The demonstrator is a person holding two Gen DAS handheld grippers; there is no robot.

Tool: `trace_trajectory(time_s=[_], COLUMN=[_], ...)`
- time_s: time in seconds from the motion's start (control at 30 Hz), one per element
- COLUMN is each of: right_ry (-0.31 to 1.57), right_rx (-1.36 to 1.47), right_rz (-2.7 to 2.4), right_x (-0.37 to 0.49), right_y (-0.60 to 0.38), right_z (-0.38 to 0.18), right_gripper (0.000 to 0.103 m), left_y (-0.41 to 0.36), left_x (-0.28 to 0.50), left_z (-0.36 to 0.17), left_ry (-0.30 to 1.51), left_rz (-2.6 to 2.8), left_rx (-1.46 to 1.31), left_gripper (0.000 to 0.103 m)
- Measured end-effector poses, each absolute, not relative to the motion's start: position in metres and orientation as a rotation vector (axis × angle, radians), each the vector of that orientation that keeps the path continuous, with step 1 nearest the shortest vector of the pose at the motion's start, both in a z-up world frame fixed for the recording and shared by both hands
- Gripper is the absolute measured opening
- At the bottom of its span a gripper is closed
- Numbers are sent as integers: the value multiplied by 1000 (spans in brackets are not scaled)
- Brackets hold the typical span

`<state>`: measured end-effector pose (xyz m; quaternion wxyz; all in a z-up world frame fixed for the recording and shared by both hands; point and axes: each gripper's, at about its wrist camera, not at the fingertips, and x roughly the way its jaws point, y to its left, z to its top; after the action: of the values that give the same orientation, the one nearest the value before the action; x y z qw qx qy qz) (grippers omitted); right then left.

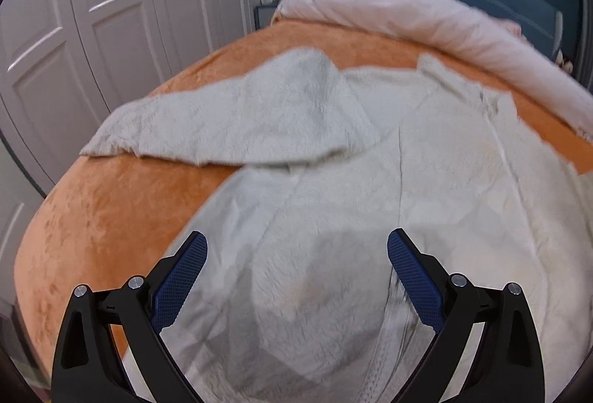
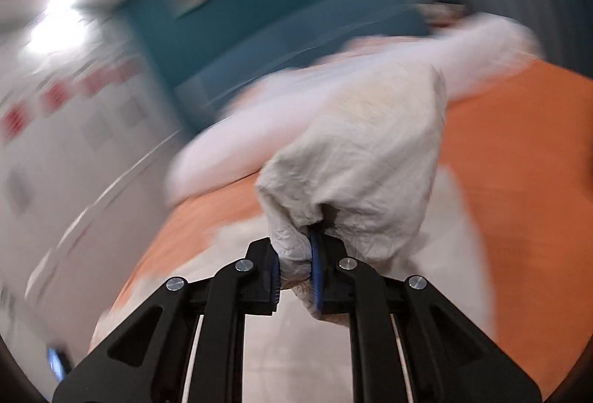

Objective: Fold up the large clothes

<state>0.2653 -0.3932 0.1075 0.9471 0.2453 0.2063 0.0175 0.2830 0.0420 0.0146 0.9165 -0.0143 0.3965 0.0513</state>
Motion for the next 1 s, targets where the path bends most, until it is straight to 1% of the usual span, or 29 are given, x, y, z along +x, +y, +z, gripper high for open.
trace_trajectory(time_s=[0.03, 0.07, 0.1, 0.17, 0.23, 0.33, 0.43, 0.5, 0.57, 0.6, 0.63, 0.67, 0.7, 0.73, 0.77, 0.83, 0.9, 0.93, 1.0], right_ry=[446, 498, 534, 570, 587, 614, 655, 681, 691, 701, 709, 721, 738, 754, 742, 669, 666, 699, 861], right_rx=[466, 420, 368, 285, 266, 304, 356, 406, 469, 496, 508, 517, 518, 516, 523, 496, 465, 456, 488], right_rz=[129, 237, 268, 289, 296, 194, 24, -95, -154, -197, -216, -224, -224, -216, -201, -166, -162, -178, -184], right_x=[280, 297, 304, 302, 285, 245, 224, 214, 211, 213, 217, 223, 230, 238, 240, 243, 246, 253, 275], right_y=[-360, -316, -282, -238, -223, -260, -319, -359, -388, -402, -410, -415, -416, -411, -410, -396, -390, -392, -395], right_z=[107, 97, 87, 68, 57, 44, 34, 26, 13, 7, 1, -3, -7, -9, -6, 12, 11, 0, -43], right_gripper=[21, 44, 59, 59, 59, 59, 58, 56, 54, 49, 45, 31, 11, 0, 0, 0, 0, 0, 0], left_y=[44, 46, 48, 50, 51, 35, 11, -8, -19, -27, -31, -37, -42, -48, -50, -48, -43, -43, -42], left_x=[284, 286, 289, 296, 306, 327, 349, 370, 385, 392, 397, 402, 406, 409, 409, 406, 400, 401, 407], left_z=[19, 24, 29, 37, 42, 44, 26, 2, -13, -18, -22, -25, -27, -28, -25, -12, -2, -4, -26], left_ry=[802, 788, 778, 784, 790, 805, 868, 949, 982, 995, 997, 997, 1001, 997, 973, 893, 827, 822, 889], left_rz=[99, 89, 70, 26, -35, -139, -176, -213, -227, -224, -223, -222, -232, -255, -260, -260, -251, -233, -204], left_rx=[-44, -64, -95, -163, -241, -333, -323, -369, -417, -434, -433, -422, -407, -391, -375, -339, -309, -285, -265], left_gripper=[96, 96, 96, 96, 96, 97, 98, 97, 91, 79, 63, 51, 24, 6, 3, 2, 2, 2, 2])
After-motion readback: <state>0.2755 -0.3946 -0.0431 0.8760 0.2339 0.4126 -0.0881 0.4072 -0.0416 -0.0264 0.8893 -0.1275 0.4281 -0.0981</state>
